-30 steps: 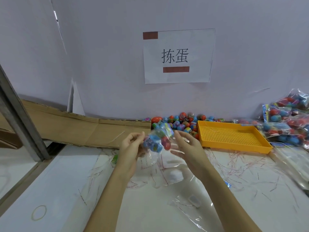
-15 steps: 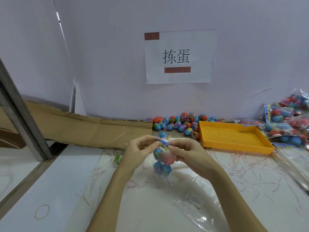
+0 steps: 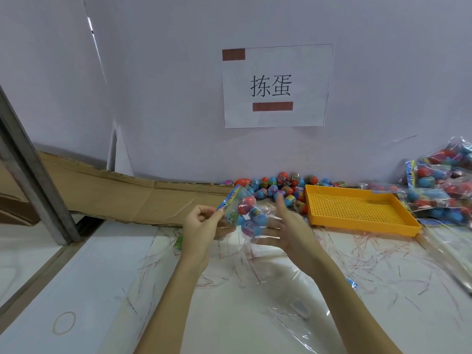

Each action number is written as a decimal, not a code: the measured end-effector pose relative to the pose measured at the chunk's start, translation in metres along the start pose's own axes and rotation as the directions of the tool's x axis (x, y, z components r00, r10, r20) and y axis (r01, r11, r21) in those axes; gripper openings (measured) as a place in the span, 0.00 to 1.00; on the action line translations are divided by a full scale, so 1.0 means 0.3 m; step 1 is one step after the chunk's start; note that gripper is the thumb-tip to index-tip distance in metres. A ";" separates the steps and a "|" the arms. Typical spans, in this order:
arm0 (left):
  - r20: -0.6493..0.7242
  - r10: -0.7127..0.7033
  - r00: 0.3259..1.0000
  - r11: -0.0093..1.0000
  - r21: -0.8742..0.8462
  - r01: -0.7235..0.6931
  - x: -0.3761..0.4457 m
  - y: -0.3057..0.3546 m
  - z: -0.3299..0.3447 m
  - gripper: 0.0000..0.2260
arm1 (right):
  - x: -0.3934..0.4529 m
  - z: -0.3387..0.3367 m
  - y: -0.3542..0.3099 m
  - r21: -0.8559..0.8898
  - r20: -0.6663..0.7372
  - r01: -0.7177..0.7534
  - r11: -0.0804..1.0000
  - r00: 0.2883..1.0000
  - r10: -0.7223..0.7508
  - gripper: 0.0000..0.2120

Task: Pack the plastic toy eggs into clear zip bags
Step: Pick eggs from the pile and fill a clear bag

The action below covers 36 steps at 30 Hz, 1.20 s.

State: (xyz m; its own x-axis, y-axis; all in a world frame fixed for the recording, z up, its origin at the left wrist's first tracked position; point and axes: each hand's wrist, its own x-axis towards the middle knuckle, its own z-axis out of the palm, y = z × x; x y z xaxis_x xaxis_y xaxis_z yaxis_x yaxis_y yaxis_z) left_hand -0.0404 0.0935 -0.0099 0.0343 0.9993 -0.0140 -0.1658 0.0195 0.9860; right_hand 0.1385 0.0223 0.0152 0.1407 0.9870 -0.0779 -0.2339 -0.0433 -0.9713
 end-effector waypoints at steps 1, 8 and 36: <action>0.022 -0.025 0.999 1.000 -0.010 0.025 0.000 0.003 0.000 0.01 | -0.003 0.000 0.003 -0.088 -0.024 0.053 0.995 0.998 -0.055 0.24; 0.234 -0.022 0.972 0.991 0.132 -0.009 -0.016 0.011 0.007 0.15 | -0.014 -0.005 0.022 -0.291 0.055 0.119 0.949 0.993 -0.107 0.14; -0.032 0.257 0.966 0.960 0.122 -0.252 -0.016 0.012 0.003 0.17 | -0.040 -0.050 -0.028 -0.241 0.160 -0.007 0.970 0.986 0.047 0.24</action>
State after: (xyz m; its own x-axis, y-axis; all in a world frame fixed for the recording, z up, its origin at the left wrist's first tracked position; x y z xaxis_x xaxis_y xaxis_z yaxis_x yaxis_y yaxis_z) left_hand -0.0402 0.0887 -0.0061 -0.0415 0.9712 0.2346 -0.0474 -0.2365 0.9705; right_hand 0.1531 0.0085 0.0210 -0.0265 0.9959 -0.0865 0.0040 -0.0864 -0.9963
